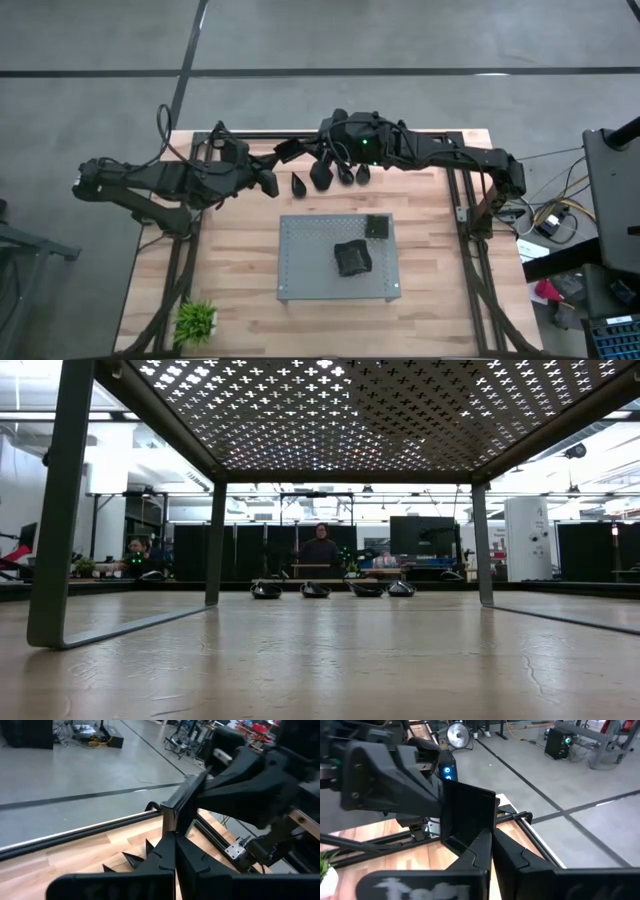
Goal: Pick & Place Mini shaped plates
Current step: Stack the square plate on top of the other square plates on the shelf
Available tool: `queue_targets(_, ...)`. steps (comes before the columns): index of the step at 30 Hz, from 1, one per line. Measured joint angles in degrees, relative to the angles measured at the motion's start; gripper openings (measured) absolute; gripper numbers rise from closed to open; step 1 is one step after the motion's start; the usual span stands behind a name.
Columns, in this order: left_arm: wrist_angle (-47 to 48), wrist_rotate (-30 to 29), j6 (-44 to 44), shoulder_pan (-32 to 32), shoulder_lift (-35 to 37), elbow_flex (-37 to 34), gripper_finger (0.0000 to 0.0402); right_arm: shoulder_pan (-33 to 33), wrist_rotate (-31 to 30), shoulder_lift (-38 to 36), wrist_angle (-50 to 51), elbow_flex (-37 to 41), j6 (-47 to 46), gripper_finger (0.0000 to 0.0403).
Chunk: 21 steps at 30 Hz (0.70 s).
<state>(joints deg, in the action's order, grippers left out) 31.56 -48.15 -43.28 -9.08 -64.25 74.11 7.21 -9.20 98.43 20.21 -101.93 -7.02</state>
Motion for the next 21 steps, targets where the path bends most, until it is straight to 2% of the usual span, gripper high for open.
queue_targets(5,-2.17,1.81,3.94,0.04,0.02,0.08,0.0,1.31,0.84,-0.35,0.18,0.0,-1.82,0.0008)
queue_targets(9,-3.46,3.11,5.61,0.03,0.19,0.17,0.0009,3.11,4.51,-0.84,0.98,0.0,-3.17,0.0008)
queue_targets(16,-3.99,3.99,6.66,0.02,0.48,0.22,0.0074,5.3,8.36,-1.41,4.13,-0.06,-3.93,0.0008)
queue_targets(21,-3.93,6.33,7.88,0.01,0.59,0.22,0.0109,7.34,15.58,-1.94,15.22,-2.7,-1.46,0.0008)
